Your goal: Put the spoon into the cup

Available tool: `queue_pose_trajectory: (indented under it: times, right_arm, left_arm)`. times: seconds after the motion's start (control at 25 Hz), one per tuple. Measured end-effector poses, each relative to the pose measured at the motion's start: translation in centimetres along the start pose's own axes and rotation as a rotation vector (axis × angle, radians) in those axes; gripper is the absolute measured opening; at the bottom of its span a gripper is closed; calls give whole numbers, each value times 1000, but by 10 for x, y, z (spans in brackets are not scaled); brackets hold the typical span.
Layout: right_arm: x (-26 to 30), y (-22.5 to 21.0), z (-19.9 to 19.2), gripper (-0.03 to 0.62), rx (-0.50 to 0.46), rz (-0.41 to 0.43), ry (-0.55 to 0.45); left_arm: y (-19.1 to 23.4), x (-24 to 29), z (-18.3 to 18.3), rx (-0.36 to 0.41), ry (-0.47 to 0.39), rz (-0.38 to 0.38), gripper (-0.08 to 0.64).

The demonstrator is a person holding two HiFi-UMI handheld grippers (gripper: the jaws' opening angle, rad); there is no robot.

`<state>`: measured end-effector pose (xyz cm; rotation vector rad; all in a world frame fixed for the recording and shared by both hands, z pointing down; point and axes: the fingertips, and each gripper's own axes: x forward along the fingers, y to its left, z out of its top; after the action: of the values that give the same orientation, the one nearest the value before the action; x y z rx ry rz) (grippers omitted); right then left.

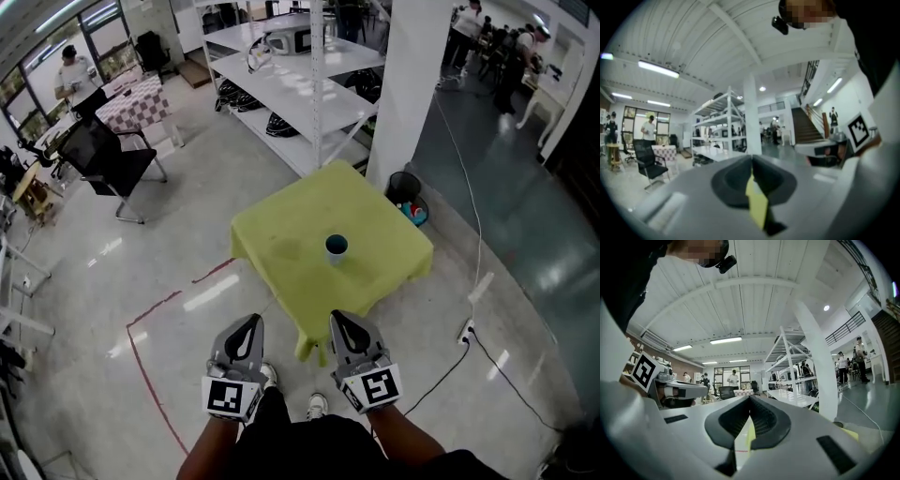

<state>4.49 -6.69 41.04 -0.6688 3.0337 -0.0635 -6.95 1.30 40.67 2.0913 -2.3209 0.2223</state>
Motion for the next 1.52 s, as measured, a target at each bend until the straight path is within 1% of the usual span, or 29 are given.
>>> queue_pose_trajectory:
  times: [0.16, 0.32, 0.4, 0.56, 0.68, 0.88, 1.0, 1.12, 1.24, 1.36, 1.52]
  right_arm:
    - [7, -20, 0, 6, 1, -54, -10]
    - [18, -37, -2, 6, -14, -127, 18]
    - [27, -40, -4, 8, -36, -161, 27]
    - [57, -35, -2, 8, -111, -210, 38]
    - [74, -36, -5, 8, -106, -260, 48]
    - [97, -47, -14, 8, -90, -376, 67]
    - [96, -50, -10, 8, -118, -445, 75]
    - [92, -56, -10, 8, -147, -500, 94]
    - [88, -62, -17, 8, -134, -538, 115]
    - [88, -72, -21, 8, -118, -556, 122]
    - [93, -90, -33, 8, -95, -554, 131]
  left_arm:
    - [-2, 33, -3, 7, 0, -69, 11]
    - [-2, 66, -2, -28, 2, -156, 11]
    - [5, 80, 0, -34, -17, -197, 11]
    - [23, 112, 11, -58, -70, -276, 11]
    - [31, 132, 3, -64, -64, -338, 11]
    - [49, 159, -9, -80, -48, -437, 11]
    - [52, 172, -18, -76, -38, -485, 11]
    - [55, 187, -23, -106, -33, -514, 11]
    - [53, 197, -32, -99, -22, -541, 11]
    - [43, 207, -34, -91, -19, -564, 11]
    - [32, 221, -39, -77, 4, -574, 11]
